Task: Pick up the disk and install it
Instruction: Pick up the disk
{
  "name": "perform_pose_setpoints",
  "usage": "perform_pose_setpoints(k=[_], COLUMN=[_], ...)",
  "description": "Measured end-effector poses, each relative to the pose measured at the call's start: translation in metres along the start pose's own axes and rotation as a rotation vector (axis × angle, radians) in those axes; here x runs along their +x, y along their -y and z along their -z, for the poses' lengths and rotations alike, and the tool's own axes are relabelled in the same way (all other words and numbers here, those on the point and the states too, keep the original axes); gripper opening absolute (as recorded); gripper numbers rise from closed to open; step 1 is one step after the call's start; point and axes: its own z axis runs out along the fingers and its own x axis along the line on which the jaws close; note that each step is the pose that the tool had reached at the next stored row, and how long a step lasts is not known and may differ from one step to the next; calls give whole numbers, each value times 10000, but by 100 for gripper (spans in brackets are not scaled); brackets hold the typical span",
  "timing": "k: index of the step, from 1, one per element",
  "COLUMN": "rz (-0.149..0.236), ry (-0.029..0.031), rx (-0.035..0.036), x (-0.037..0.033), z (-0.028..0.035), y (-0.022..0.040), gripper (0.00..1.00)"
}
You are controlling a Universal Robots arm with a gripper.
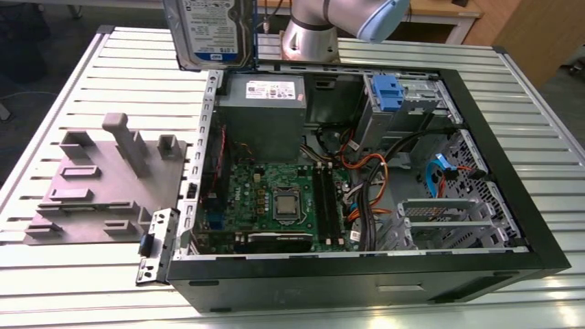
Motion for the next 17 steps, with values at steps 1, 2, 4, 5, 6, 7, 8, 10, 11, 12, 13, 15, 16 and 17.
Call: perform_pose_setpoints(k=[1, 2, 4, 5, 6, 7, 8, 10, 11, 12, 13, 15, 16, 17], rz=[0, 0, 0, -1, 0, 0, 0, 0, 0, 0, 0, 0, -1, -1], ry=[-1, -1, -1, -1, -1, -1, -1, -1, -1, -1, -1, -1, -1, -1], rx=[-2, -1, -1, -1, -1, -1, -1, -1, -1, -1, -1, -1, -2, -1], x=[0, 0, 0, 1, 1, 1, 1, 1, 1, 1, 2, 2, 2, 2], z=[1, 2, 3, 4, 4, 5, 5, 6, 7, 8, 9, 11, 12, 13], y=[19, 39, 78, 100, 120, 139, 159, 197, 218, 239, 281, 348, 372, 396], gripper=[35, 35, 35, 35, 35, 35, 35, 35, 35, 35, 35, 35, 35, 35])
